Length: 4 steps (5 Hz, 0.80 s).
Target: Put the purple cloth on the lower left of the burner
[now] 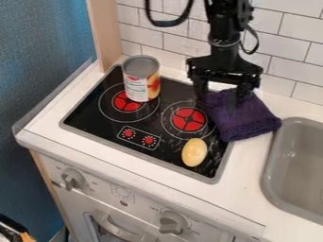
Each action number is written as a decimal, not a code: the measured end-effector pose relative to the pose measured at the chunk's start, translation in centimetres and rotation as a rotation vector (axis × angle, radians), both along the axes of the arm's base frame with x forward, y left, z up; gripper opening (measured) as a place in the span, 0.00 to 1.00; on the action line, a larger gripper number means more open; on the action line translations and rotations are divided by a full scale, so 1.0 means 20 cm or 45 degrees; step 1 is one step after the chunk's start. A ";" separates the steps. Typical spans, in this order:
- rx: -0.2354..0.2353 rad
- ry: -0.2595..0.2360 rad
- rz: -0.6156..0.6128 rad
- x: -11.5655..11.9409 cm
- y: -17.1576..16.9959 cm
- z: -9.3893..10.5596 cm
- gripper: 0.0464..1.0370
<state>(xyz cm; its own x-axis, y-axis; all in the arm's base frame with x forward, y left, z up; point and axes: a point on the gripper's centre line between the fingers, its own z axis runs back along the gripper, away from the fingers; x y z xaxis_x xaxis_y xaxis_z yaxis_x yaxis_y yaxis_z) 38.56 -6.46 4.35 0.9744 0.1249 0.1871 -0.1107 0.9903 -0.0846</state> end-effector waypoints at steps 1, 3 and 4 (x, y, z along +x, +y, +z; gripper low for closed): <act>0.002 -0.004 -0.006 0.11 -0.03 -0.08 0.96; 0.009 0.005 -0.006 0.19 -0.04 -0.20 0.96; 0.024 0.014 0.001 0.15 -0.01 -0.23 0.96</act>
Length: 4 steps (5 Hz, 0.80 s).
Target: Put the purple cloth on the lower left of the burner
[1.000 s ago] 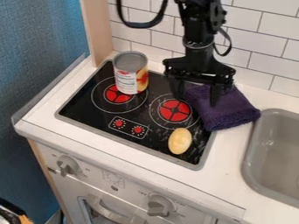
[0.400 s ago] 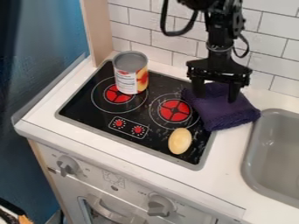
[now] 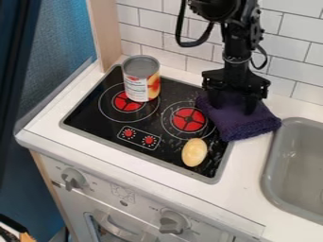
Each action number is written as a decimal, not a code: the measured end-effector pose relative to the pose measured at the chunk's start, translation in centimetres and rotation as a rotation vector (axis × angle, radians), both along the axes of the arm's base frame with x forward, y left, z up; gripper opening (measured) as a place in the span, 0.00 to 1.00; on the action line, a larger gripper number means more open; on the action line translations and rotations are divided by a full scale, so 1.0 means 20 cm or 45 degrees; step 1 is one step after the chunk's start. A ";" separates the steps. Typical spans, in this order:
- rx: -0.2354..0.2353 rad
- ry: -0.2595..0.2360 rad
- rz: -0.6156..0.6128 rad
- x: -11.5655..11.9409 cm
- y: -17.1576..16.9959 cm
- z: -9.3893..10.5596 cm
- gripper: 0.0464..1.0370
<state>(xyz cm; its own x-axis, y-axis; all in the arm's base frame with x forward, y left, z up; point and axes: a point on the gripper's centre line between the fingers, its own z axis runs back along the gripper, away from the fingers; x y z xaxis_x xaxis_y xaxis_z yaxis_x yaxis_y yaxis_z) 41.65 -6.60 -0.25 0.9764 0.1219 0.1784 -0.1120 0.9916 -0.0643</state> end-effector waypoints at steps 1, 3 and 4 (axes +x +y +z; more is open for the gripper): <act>0.029 0.026 0.028 -0.08 0.08 -0.01 0.96; 0.086 0.071 0.155 -0.17 0.29 -0.03 0.96; 0.097 0.087 0.245 -0.24 0.42 -0.04 0.96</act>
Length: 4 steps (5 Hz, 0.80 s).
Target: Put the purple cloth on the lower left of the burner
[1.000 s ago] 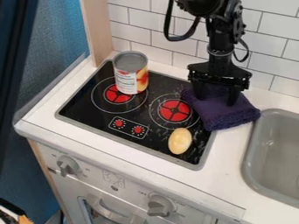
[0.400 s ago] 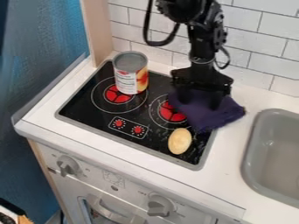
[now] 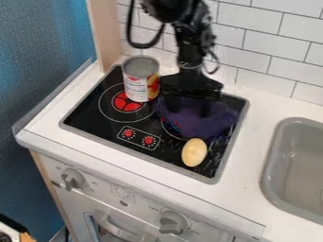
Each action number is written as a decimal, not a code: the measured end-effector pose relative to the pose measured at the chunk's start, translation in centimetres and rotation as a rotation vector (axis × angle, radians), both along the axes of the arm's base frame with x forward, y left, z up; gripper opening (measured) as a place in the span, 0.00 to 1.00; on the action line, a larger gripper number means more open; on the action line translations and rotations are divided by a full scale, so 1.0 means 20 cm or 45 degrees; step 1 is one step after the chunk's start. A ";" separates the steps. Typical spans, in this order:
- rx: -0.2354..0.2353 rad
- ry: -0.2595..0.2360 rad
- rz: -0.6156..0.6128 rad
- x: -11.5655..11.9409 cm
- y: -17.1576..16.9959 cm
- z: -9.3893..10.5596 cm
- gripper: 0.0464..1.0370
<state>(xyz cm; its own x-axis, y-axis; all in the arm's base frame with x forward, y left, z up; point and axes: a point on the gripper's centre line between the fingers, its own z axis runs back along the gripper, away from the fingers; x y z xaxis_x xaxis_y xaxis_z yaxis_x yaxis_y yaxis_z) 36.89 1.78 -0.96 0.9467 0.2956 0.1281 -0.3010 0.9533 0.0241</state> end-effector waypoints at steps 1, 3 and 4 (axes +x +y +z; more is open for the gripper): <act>0.009 0.016 0.105 -0.11 0.15 0.01 0.96; 0.071 0.056 0.298 -0.30 0.38 0.01 0.96; 0.101 0.068 0.390 -0.34 0.50 0.01 0.96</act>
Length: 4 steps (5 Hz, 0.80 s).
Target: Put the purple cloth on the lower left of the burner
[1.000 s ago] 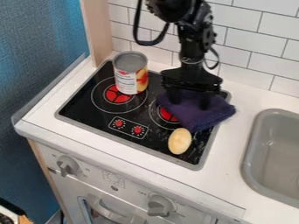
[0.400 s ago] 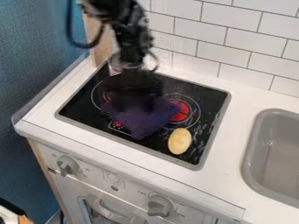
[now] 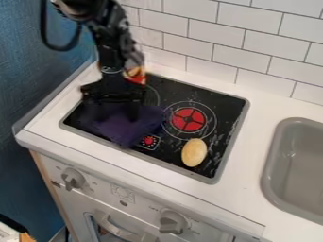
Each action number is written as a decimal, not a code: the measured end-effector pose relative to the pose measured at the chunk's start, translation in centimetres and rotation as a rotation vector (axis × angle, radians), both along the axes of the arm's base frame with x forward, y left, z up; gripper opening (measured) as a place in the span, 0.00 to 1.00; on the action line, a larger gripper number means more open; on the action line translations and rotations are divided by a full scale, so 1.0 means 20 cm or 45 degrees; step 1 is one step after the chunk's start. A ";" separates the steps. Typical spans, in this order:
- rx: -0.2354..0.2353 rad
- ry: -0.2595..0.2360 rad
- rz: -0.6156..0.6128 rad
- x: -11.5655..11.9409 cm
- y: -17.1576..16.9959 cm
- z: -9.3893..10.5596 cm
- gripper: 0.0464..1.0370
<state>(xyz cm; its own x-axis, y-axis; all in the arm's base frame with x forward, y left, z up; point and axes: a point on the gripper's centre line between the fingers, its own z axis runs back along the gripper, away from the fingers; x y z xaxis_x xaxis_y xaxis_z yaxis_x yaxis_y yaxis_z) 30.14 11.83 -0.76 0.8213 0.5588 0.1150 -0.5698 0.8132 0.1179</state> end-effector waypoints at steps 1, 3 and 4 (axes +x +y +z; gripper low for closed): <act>-0.003 -0.001 0.032 -0.01 0.03 0.00 0.96; -0.071 -0.065 0.035 0.00 -0.02 0.17 0.96; -0.118 -0.140 0.022 0.00 -0.06 0.35 0.96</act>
